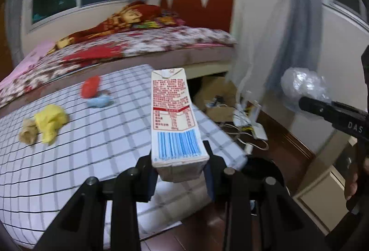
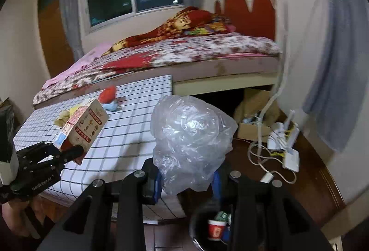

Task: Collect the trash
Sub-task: 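Carry the milk carton and plastic bag over the bin and release them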

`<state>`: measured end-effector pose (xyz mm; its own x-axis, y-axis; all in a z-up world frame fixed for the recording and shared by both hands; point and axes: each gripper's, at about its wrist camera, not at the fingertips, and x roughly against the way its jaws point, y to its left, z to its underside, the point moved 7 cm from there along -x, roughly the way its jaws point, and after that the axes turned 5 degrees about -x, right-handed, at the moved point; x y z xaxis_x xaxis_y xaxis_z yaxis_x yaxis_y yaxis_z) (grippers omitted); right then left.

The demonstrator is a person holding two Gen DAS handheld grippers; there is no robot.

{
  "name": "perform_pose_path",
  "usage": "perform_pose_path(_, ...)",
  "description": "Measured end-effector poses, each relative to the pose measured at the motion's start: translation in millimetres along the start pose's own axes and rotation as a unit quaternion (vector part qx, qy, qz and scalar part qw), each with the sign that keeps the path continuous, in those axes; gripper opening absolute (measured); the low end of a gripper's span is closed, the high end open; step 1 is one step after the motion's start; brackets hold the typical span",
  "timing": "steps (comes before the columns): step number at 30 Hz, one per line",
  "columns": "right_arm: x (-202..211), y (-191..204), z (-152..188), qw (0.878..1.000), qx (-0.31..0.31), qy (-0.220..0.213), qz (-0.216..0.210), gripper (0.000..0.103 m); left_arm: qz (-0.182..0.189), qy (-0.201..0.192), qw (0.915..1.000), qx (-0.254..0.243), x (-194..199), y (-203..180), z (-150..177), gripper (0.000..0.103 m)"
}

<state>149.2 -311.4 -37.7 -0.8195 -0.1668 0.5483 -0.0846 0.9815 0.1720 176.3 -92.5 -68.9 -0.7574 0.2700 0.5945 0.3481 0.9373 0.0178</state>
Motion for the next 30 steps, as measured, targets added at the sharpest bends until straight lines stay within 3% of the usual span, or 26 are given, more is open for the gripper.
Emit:
perform_pose_path(7,15,-71,46,0.998,-0.054,0.025,0.033,0.036,0.053,0.018,0.9965,-0.062,-12,-79,14,0.035)
perform_pose_path(12,22,-103,58,0.995,-0.083,0.031,0.041,0.036,0.082,0.036,0.9923,-0.086,-22,-121,26,0.035)
perform_pose_path(25,-11,-137,110,0.988,-0.104,0.104,0.056,0.036,0.127,0.086,0.9811,-0.118,-55,-170,55,0.035)
perform_pose_path(30,-29,-149,127,0.984,-0.106,0.131,0.066,0.037,0.145,0.123,0.9761,-0.106,-78,-175,72,0.035)
